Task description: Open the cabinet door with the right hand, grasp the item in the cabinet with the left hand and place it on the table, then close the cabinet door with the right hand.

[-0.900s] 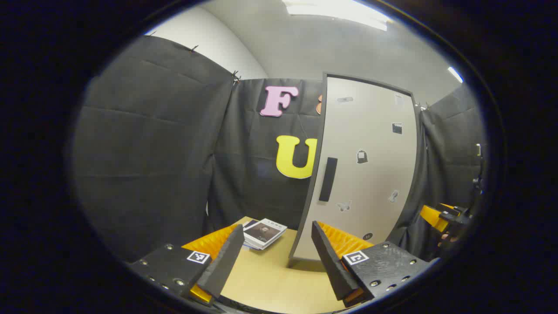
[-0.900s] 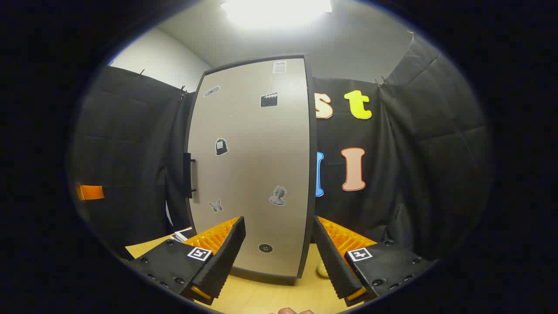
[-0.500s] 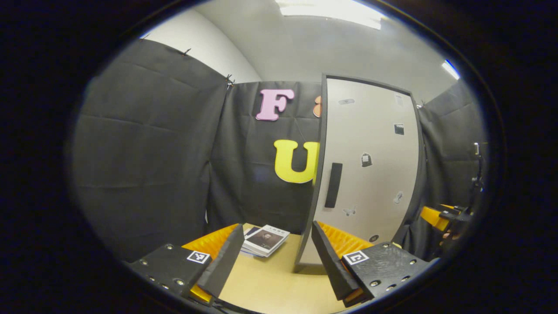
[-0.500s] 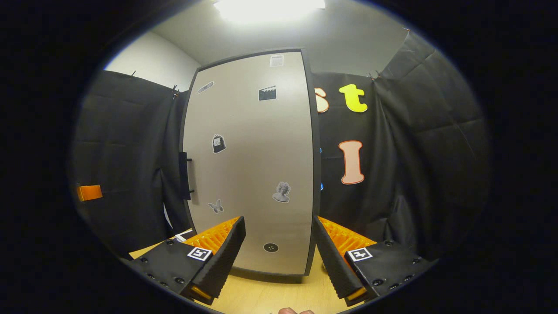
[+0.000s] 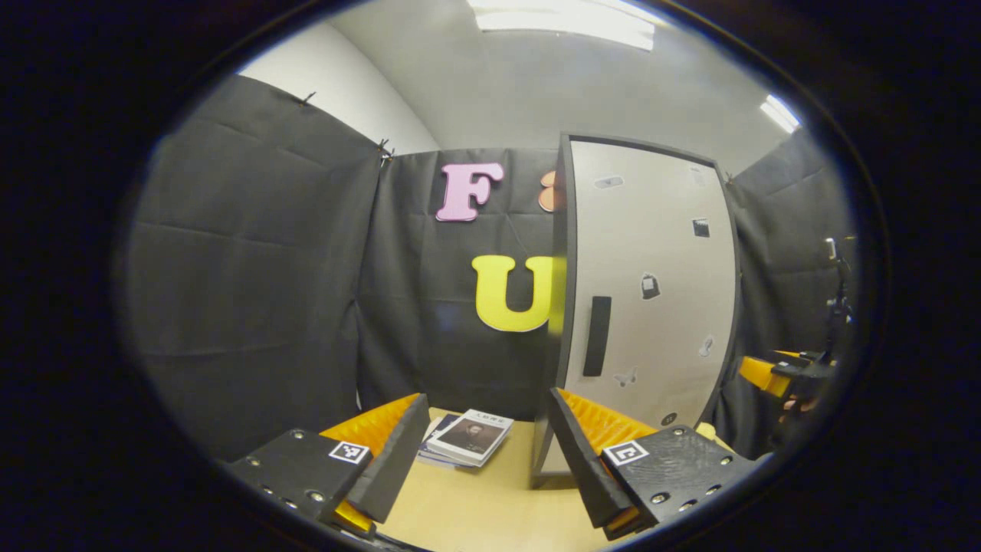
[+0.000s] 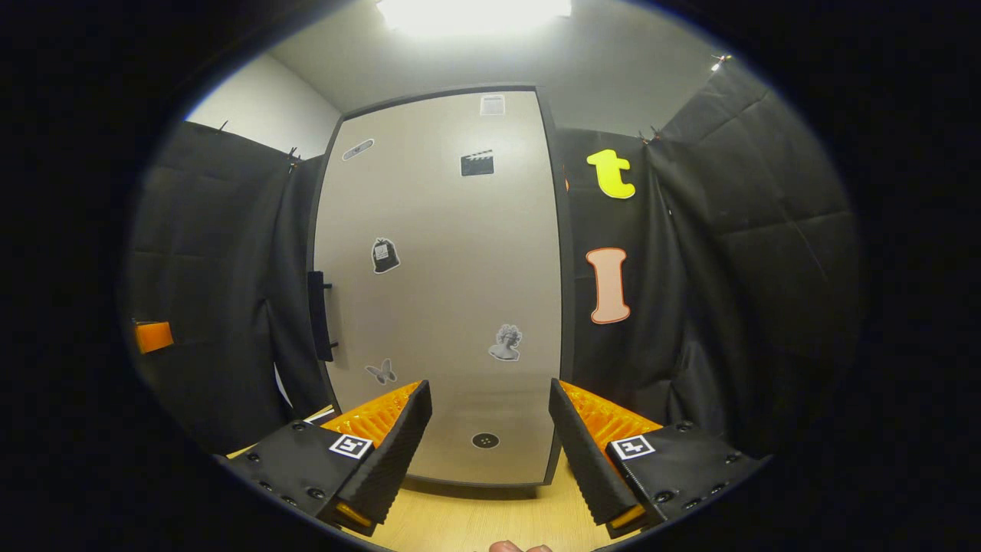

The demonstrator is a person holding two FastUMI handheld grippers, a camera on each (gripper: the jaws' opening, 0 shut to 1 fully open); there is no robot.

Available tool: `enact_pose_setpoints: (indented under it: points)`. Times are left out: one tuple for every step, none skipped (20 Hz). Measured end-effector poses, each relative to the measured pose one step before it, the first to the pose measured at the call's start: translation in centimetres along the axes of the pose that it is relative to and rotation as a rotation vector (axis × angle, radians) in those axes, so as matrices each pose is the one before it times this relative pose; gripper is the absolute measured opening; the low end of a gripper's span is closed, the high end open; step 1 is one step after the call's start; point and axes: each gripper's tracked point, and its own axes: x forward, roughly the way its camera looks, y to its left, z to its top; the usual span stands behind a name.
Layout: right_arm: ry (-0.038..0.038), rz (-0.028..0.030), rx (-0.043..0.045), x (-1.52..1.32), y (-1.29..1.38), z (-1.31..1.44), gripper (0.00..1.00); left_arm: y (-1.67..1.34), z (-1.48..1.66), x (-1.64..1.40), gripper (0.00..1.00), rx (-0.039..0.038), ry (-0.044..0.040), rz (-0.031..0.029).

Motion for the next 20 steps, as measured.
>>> enact_pose_setpoints:
  points:
    - [-0.00191,0.00042,-0.00051,-0.081,0.382,-0.026,0.97,0.209,-0.196,0.173,0.95,-0.00226,0.00125,-0.00389]
    - [-0.00157,-0.00039,-0.00003,0.04,0.293,0.184,0.97,0.362,-0.053,0.104,0.92,0.00156,-0.00181,-0.00078]
    - [-0.00098,-0.00064,-0.00144,-0.027,0.251,0.11,0.97,0.439,-0.069,-0.103,0.92,0.00266,-0.0024,0.0]
    - [0.00157,0.00254,0.00051,0.1,0.34,0.165,0.97,0.392,0.01,0.05,0.95,0.00211,-0.00014,0.00178]
    - [0.0019,0.00411,0.00561,0.108,0.336,0.109,0.97,0.435,-0.2,-0.049,0.94,-0.00134,0.00207,0.00497]
    - [0.00043,0.00477,0.00818,0.234,0.335,0.224,0.97,0.341,-0.005,-0.049,0.95,-0.00695,0.0005,0.00041]
    - [0.00224,0.00151,0.0062,0.157,0.317,0.12,0.97,0.117,-0.286,-0.015,0.92,-0.00821,0.00174,-0.0034]
    - [0.00148,-0.00136,0.00372,0.195,0.289,0.328,0.97,0.275,-0.164,0.088,0.92,-0.00519,0.00185,0.00006]
    - [0.00126,-0.00198,0.0034,0.19,0.361,0.197,0.97,0.356,-0.292,0.045,0.92,-0.0006,0.00395,0.00187]
    - [0.0004,0.00008,0.00649,0.216,0.424,0.233,0.96,0.549,-0.22,-0.075,0.95,0.00328,0.00257,0.00449]
    - [0.00034,0.00202,0.00645,0.426,0.583,0.378,0.96,0.516,-0.308,-0.009,0.92,0.0052,0.00194,0.00514]
    - [0.00259,0.00515,0.0028,0.487,0.646,0.326,0.97,0.491,-0.326,-0.038,0.92,0.00622,0.00196,0.00449]
    - [0.01271,0.00405,-0.00644,0.478,0.562,0.189,0.97,0.497,-0.502,0.056,0.92,0.01171,0.00125,0.01178]
    - [0.01397,0.0035,-0.01062,0.488,0.55,0.212,0.97,0.696,-0.567,0.025,0.91,0.00941,0.00991,0.01255]
    - [0.00893,0.00501,-0.0092,0.516,0.634,0.365,0.97,0.455,-0.782,0.073,0.91,0.00054,0.01019,0.00794]
    - [0.00296,0.00872,-0.00523,0.454,0.761,0.547,0.96,0.408,-0.567,-0.05,0.92,-0.01046,0.00655,-0.00041]
    - [-0.00209,0.01157,-0.00671,0.546,0.862,0.556,0.96,0.383,-0.431,0.025,0.92,-0.01715,0.00134,-0.00157]
    - [-0.00736,0.00386,-0.01168,0.559,0.663,0.717,0.96,0.6,-0.386,-0.074,0.95,-0.01627,0.00305,0.00339]
    - [-0.00554,0.00061,-0.01523,0.616,0.647,0.621,0.97,0.848,-0.593,0.044,0.95,-0.00991,0.00512,0.00933]
    - [-0.00559,0.00406,-0.01727,0.632,0.688,0.617,0.96,1.083,-0.478,0.125,0.95,0.00528,0.0076,0.01944]
